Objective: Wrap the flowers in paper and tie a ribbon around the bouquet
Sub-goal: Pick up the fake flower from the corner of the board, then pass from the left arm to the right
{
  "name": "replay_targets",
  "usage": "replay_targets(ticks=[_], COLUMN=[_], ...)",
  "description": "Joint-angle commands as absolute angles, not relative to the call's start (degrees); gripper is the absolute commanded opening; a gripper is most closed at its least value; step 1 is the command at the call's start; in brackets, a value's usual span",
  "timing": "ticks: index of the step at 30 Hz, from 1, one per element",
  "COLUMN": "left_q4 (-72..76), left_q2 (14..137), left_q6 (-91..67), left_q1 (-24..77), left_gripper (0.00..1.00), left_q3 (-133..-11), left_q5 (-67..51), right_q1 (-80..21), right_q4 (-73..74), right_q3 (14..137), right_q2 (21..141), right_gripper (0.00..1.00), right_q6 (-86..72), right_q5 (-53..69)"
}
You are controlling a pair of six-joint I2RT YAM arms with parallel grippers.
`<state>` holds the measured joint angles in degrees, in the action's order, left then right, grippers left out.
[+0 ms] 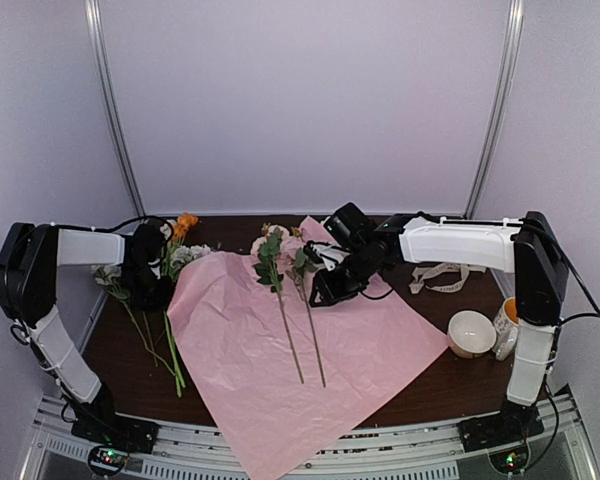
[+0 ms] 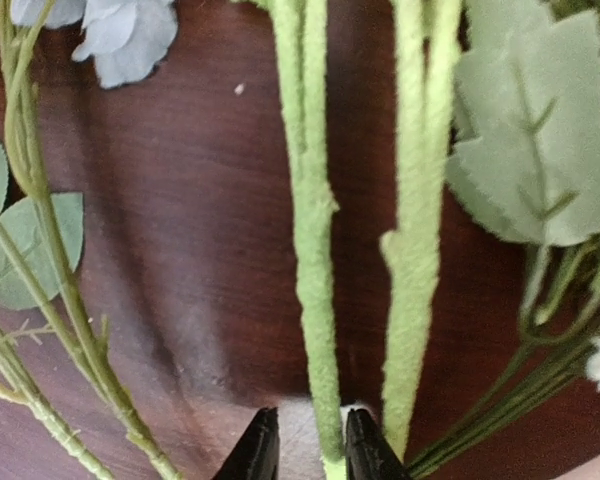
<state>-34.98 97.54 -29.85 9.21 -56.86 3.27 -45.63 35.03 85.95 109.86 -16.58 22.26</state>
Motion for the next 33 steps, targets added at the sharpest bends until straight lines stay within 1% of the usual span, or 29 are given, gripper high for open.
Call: replay_targets(ticks=[1, 3, 5, 7, 8, 10, 13, 16, 19, 23, 28, 29, 30, 33], left_q4=[-39.5, -41.5, -42.6, -43.2, -43.5, -43.3, -42.2, -42.3, -45.3, -45.7, -45.1, -43.8, -41.6, -29.3], left_q2=[99.1, 99.1, 98.6, 98.0, 97.7, 96.6, 92.9, 88.2, 84.0, 78.6, 70.6, 68.6, 66.4, 59.1], left_q6=[-28.8, -28.0, -27.9, -28.6, -28.9, -29.9, -32.7, -35.0, -36.2, -35.4, -31.2, -29.4, -26.6, -17.4], left_q1=[10.4, 10.7, 10.8, 11.4, 11.9, 12.1, 12.1, 12.0, 11.4, 9.1, 9.0, 9.1, 9.4, 15.0], left_gripper=[0.26, 0.23, 0.18, 0.14, 0.11, 0.00, 0.00, 0.00, 0.00, 0.00, 0.00, 0.00, 0.00, 0.00], left_q3=[-57.9, -57.5, -56.5, -55.4, -54.8, -53.5, -52.3, -54.0, -58.7, -63.3, -67.7, -68.4, -68.9, -68.2], left_q5=[7.5, 7.3, 7.0, 6.5, 6.4, 5.8, 7.2, 10.6, 17.5, 23.3, 37.0, 37.6, 35.8, 23.9], right_q1=[-44.9, -44.5, -44.3, -43.9, -43.7, -43.4, -43.0, -42.8, -42.7, -42.7, -42.7, -42.7, -42.7, -42.8], right_q4=[34.2, 33.8, 32.7, 31.7, 31.4, 30.9, 30.7, 31.0, 31.3, 31.4, 32.6, 32.9, 33.0, 30.8], right_q3=[84.4, 83.7, 82.8, 81.8, 81.5, 81.1, 80.7, 80.6, 80.4, 80.2, 81.4, 82.2, 82.8, 84.5], right_q2=[108.8, 108.1, 107.2, 106.6, 106.5, 106.2, 105.9, 105.5, 104.7, 103.7, 103.3, 103.1, 103.0, 100.9], right_gripper=[0.31, 0.31, 0.31, 0.31, 0.31, 0.31, 0.31, 0.31, 0.31, 0.31, 0.31, 0.31, 0.31, 0.31], right_q6=[-15.5, -15.3, -15.4, -15.4, -15.3, -15.0, -14.5, -13.9, -13.5, -13.5, -13.2, -12.8, -12.4, -11.4], right_q5=[22.2, 22.0, 22.1, 22.6, 22.8, 23.4, 23.8, 24.1, 23.3, 21.7, 19.7, 19.7, 20.2, 24.8])
